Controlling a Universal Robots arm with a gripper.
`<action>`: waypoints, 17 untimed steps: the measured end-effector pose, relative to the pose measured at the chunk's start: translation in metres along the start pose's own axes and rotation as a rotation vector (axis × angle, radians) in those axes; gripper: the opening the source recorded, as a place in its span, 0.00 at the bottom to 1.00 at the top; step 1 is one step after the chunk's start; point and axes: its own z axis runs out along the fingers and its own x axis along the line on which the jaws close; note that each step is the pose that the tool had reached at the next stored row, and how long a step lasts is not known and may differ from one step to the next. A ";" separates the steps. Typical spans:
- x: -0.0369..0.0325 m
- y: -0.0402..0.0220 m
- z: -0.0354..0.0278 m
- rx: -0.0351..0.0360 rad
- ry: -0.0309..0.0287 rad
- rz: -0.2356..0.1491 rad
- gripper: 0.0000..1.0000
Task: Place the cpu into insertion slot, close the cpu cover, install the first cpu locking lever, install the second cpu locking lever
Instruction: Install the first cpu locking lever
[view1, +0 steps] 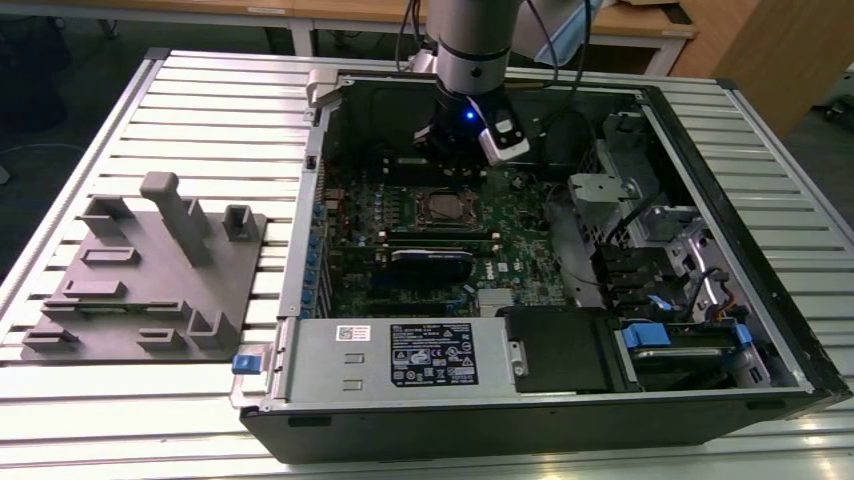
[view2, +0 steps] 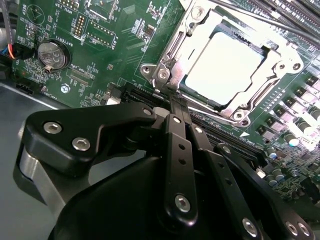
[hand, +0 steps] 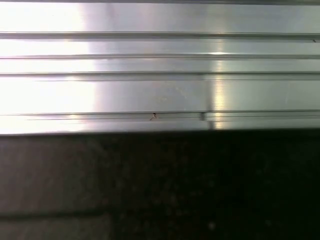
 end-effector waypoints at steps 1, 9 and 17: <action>0.0000 0.0000 0.0000 0.0011 0.0000 0.000 0.11; 0.0000 0.0000 0.0001 0.0133 -0.0005 -0.001 0.11; 0.0001 0.0002 0.0021 0.0198 -0.0002 -0.001 0.11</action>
